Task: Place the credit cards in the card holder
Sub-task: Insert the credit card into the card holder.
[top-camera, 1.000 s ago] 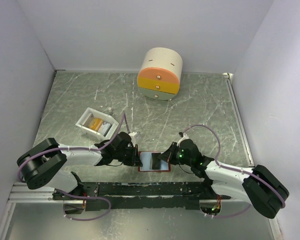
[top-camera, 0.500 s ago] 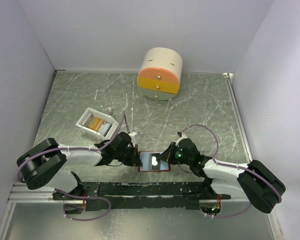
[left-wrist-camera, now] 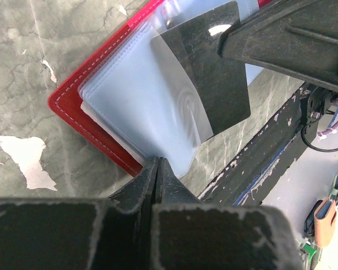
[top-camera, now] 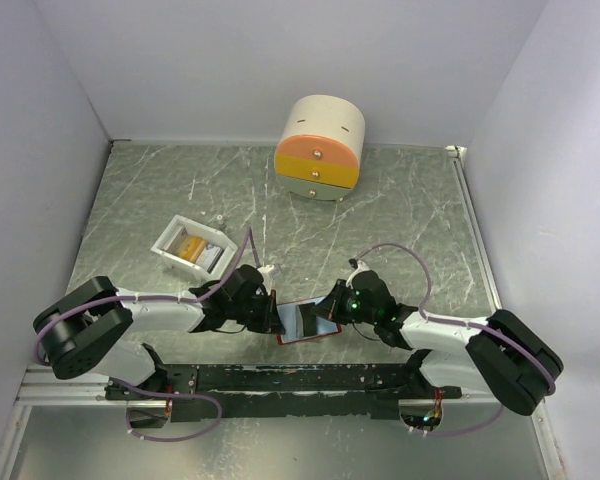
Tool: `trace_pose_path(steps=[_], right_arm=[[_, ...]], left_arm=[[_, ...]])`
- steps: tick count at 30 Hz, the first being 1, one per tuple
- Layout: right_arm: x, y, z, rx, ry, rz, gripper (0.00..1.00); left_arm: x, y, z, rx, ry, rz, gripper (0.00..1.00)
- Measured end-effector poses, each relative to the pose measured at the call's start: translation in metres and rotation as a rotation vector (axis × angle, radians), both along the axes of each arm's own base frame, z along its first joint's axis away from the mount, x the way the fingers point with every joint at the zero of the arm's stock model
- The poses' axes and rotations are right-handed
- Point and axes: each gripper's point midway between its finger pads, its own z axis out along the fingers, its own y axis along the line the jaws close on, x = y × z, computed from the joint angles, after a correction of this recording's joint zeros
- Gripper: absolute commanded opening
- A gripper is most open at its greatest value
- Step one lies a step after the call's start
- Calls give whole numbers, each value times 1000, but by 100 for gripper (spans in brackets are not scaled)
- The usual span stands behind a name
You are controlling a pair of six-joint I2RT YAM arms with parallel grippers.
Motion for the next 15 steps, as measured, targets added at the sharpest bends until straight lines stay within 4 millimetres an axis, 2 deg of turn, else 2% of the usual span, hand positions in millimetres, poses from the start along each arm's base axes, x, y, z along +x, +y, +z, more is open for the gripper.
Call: trace_pose_path(steps=[15], right_arm=[[-1, -5, -2, -9, 16, 34, 0]], left_arm=[[1, 1, -1, 10, -8, 10, 7]])
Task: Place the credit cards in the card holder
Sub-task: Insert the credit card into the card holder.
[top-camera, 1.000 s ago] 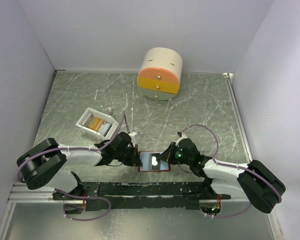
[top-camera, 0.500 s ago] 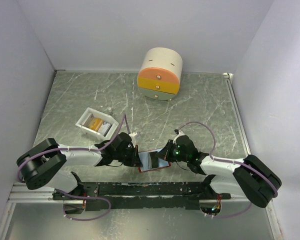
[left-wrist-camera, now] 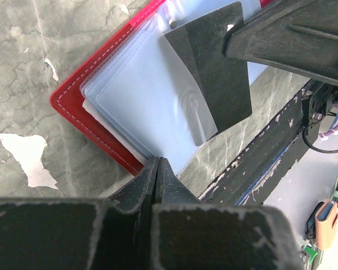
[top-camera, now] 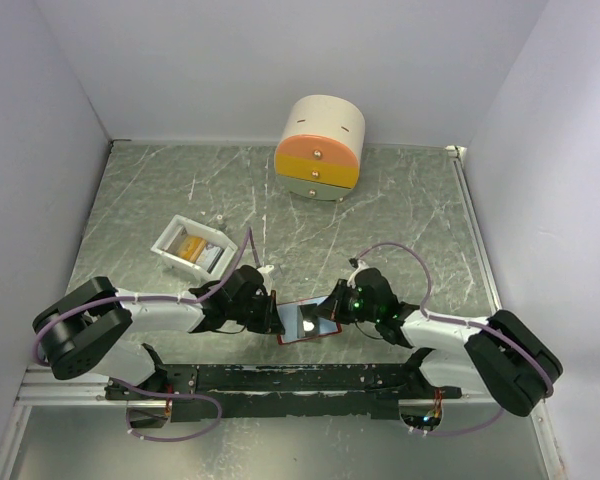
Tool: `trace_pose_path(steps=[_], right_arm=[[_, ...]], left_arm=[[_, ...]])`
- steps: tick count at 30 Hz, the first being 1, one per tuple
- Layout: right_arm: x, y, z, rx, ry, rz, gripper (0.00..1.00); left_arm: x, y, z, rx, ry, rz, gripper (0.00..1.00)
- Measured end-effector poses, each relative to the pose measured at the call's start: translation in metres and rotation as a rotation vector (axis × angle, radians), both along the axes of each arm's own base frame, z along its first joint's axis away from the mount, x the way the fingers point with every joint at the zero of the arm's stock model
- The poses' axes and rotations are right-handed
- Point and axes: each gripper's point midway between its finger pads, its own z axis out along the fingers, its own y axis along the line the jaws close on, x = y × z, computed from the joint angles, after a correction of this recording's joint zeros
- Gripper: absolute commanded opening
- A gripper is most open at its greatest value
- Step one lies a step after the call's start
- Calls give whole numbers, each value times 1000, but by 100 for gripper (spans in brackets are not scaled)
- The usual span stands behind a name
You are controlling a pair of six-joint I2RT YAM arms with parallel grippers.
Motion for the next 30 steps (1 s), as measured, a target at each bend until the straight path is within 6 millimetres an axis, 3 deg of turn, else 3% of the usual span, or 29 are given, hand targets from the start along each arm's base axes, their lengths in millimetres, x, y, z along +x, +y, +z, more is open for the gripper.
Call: trace_pose_path(steps=[14, 17, 19, 23, 27, 30], right_arm=[[3, 12, -6, 8, 26, 65, 2], [3, 14, -6, 7, 23, 76, 8], [4, 15, -5, 1, 21, 85, 19], [7, 14, -6, -41, 36, 90, 34], [10, 12, 0, -71, 31, 83, 42], [7, 6, 4, -89, 31, 75, 47]], left_arm=[[0, 0, 0, 1, 2, 4, 7], [0, 0, 0, 2, 2, 4, 7], [0, 0, 0, 2, 1, 4, 7], [0, 0, 1, 1, -2, 11, 16], [2, -2, 13, -26, -17, 27, 28], [8, -3, 27, -57, -50, 50, 27]])
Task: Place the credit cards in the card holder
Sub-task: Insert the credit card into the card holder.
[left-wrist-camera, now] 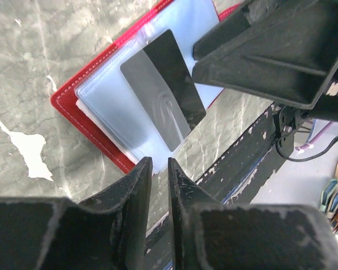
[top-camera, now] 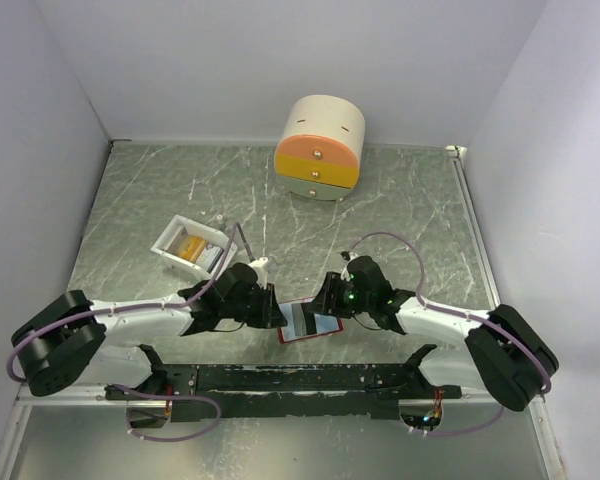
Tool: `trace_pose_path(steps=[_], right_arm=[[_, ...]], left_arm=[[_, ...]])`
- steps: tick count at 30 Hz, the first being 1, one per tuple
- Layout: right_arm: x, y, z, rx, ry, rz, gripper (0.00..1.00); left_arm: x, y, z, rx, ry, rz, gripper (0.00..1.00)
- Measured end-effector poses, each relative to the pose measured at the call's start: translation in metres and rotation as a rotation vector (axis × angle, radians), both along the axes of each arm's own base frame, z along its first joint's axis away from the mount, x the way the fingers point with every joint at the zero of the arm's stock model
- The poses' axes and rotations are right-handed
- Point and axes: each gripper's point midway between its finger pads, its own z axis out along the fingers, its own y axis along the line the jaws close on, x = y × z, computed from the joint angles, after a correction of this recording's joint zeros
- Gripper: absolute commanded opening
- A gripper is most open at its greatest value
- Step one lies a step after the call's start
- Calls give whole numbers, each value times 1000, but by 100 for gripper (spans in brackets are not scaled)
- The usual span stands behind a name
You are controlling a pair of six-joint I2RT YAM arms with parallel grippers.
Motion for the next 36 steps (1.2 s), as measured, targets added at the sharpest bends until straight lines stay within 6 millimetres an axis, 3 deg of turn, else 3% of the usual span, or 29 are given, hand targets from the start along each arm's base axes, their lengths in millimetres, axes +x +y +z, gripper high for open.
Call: trace_pose_path(steps=[4, 8, 14, 25, 36], right_arm=[[-5, -5, 3, -10, 7, -2, 51], [-6, -5, 3, -9, 14, -1, 51], [-10, 3, 2, 12, 24, 14, 47], [-17, 17, 0, 40, 39, 52, 29], [-19, 26, -7, 38, 52, 79, 30]], left_arm=[[6, 3, 6, -5, -31, 35, 15], [4, 9, -4, 22, -20, 46, 7], [-3, 22, -31, 92, 20, 55, 7], [1, 18, -31, 82, 11, 61, 7], [7, 12, -31, 96, 0, 54, 7]])
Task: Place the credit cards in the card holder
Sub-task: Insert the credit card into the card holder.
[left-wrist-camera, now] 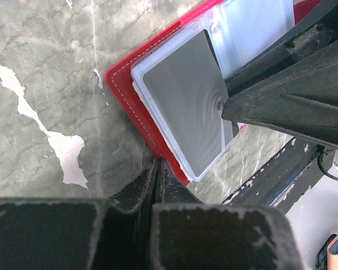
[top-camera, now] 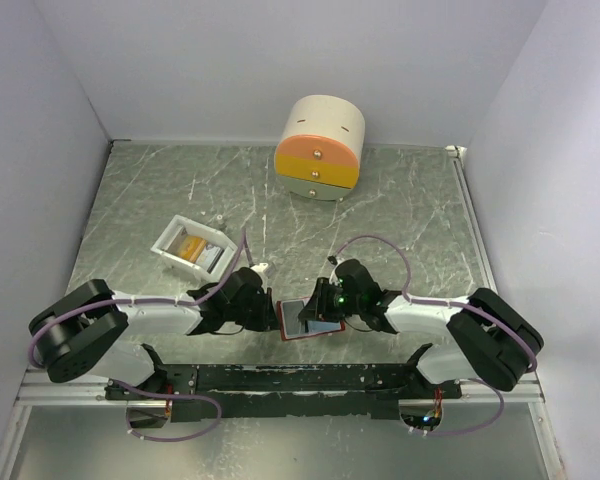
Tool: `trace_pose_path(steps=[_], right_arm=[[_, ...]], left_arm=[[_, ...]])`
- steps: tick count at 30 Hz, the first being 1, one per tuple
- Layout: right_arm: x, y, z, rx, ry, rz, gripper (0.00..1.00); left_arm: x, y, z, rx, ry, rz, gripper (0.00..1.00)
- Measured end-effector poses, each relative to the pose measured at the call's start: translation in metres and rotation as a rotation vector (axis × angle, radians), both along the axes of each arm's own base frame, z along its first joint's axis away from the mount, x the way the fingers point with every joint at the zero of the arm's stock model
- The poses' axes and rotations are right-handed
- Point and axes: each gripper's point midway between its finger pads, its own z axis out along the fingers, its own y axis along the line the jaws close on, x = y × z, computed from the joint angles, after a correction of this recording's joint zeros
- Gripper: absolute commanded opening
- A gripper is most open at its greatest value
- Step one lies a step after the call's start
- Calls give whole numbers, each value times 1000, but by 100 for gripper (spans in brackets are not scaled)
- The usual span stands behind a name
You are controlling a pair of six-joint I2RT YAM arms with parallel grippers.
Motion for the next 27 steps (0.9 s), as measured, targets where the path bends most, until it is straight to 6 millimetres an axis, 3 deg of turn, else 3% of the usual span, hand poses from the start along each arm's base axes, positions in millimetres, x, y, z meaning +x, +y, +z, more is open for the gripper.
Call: trace_pose_path(steps=[8, 13, 18, 21, 24, 27], right_arm=[[2, -3, 4, -21, -26, -4, 37], [2, -6, 9, -37, -41, -1, 45], [5, -11, 23, -55, -84, -5, 52], [12, -14, 41, -57, -138, -19, 61], [19, -18, 60, -62, -197, -41, 66], [23, -24, 68, -83, -233, -62, 67]], left_arm=[[1, 1, 0, 9, -5, 1, 7], [4, 6, 8, 30, -27, 15, 24], [24, 4, 47, 39, -126, 35, 46], [44, 5, 82, 65, -226, 67, 68], [66, 15, 111, 122, -311, 104, 69], [88, 36, 126, 198, -363, 143, 66]])
